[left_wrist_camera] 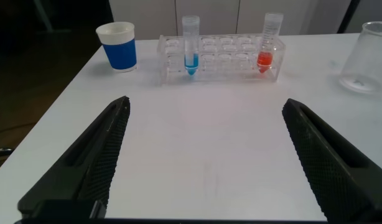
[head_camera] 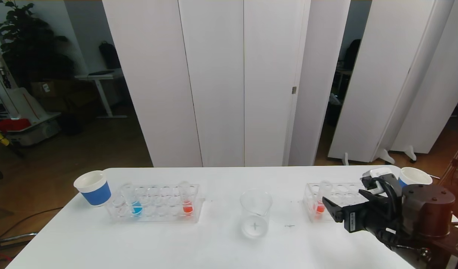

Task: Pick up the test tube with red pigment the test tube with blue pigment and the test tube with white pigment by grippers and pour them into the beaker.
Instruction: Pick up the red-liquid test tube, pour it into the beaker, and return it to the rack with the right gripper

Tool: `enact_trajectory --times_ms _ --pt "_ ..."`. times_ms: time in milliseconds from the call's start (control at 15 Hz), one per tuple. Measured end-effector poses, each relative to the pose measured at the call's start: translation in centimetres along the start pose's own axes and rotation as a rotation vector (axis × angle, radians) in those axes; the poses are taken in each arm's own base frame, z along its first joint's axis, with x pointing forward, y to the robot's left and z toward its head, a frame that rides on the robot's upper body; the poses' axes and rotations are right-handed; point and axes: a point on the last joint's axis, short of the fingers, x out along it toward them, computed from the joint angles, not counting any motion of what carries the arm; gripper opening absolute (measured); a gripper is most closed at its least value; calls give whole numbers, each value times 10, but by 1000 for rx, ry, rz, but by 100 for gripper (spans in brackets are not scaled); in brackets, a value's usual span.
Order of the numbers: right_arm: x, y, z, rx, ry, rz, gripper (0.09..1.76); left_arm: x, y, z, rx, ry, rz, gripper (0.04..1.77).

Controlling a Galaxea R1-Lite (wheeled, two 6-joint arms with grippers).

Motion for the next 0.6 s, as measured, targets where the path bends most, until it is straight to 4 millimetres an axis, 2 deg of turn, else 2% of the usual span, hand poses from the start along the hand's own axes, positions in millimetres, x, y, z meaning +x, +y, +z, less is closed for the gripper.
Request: enact_trajectory --times_ms 333,600 --pt "20 16 -10 -9 -22 4 175 0 0 0 0 0 0 175" --pt "29 20 -13 -13 -32 -43 175 0 0 0 0 0 0 175"
